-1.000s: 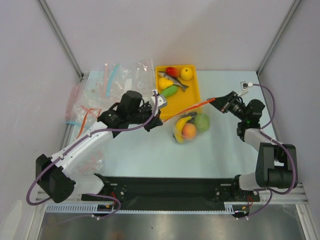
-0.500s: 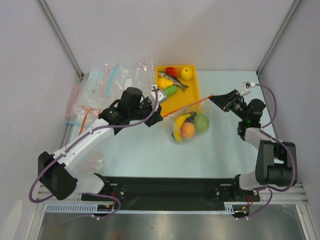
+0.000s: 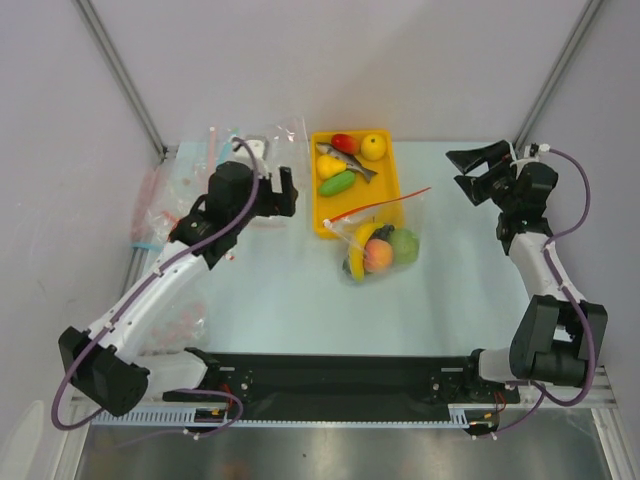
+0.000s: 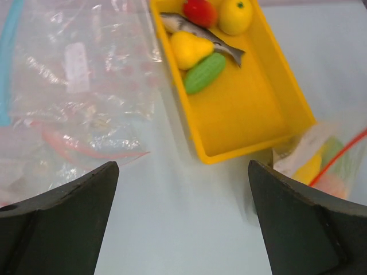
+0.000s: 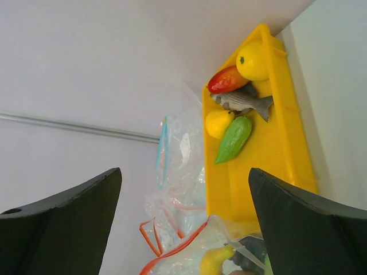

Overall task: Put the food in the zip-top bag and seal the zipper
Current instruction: Place the zipper food storage bag at the center of the board, then reset both arms

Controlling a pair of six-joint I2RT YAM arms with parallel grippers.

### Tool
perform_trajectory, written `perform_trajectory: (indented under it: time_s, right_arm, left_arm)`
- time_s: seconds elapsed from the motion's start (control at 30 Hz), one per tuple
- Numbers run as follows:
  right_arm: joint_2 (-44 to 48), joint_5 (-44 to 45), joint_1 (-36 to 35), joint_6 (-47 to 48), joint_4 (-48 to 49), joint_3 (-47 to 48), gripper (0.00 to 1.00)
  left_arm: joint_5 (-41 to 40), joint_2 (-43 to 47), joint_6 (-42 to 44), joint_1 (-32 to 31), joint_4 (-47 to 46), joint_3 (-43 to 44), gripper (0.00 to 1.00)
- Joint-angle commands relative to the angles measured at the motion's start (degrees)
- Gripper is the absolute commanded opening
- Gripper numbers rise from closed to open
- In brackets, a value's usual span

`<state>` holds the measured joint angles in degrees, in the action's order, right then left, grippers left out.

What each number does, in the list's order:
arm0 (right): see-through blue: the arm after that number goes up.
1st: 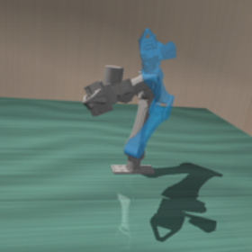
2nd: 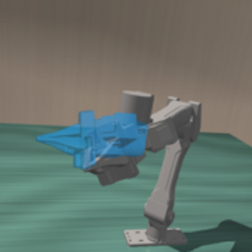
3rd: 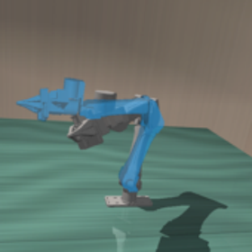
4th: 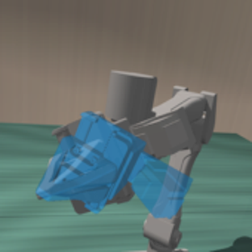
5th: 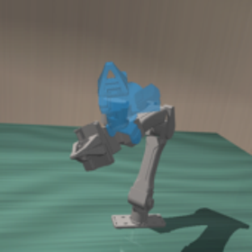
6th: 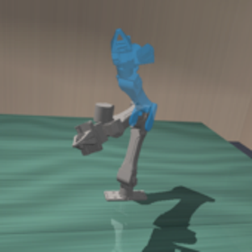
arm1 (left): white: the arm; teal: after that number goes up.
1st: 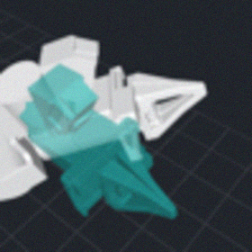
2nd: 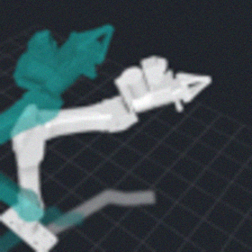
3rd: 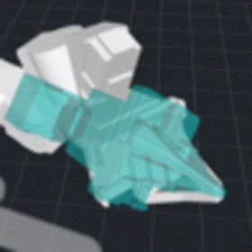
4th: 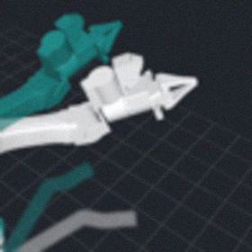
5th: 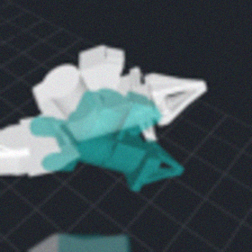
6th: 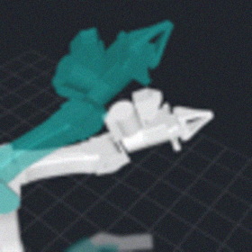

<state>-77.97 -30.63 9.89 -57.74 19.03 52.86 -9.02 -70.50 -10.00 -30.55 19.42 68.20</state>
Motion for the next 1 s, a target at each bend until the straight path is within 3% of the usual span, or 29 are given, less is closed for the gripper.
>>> perform_trajectory:
  time_s: [0.0, 0.37, 0.53, 0.73, 0.97]
  right_arm:
    - [0.71, -0.39, 0.48, 1.39, -14.45, 5.49, 1.00]
    - [13.01, 4.79, 0.39, 4.91, -25.88, -5.81, 1.00]
    - [19.61, 6.37, 0.39, 7.81, -30.26, -9.88, 1.00]
    - [24.44, 6.90, 0.39, 12.91, -36.78, -12.52, 1.00]
    - [26.29, 7.25, 0.39, 12.65, -38.10, -15.07, 1.00]
  left_arm:
    - [-3.56, 4.31, -15.39, 4.00, 0.54, -2.70, 1.00]
    - [-3.90, 25.05, -22.87, 4.79, -17.12, -27.76, 1.00]
    - [-3.29, 34.19, -24.10, 4.79, -18.37, -37.70, 1.00]
    - [-1.98, 42.01, -28.23, 4.79, -11.25, -42.88, 1.00]
    - [3.39, 48.26, -30.96, 4.79, -15.29, -49.83, 1.00]
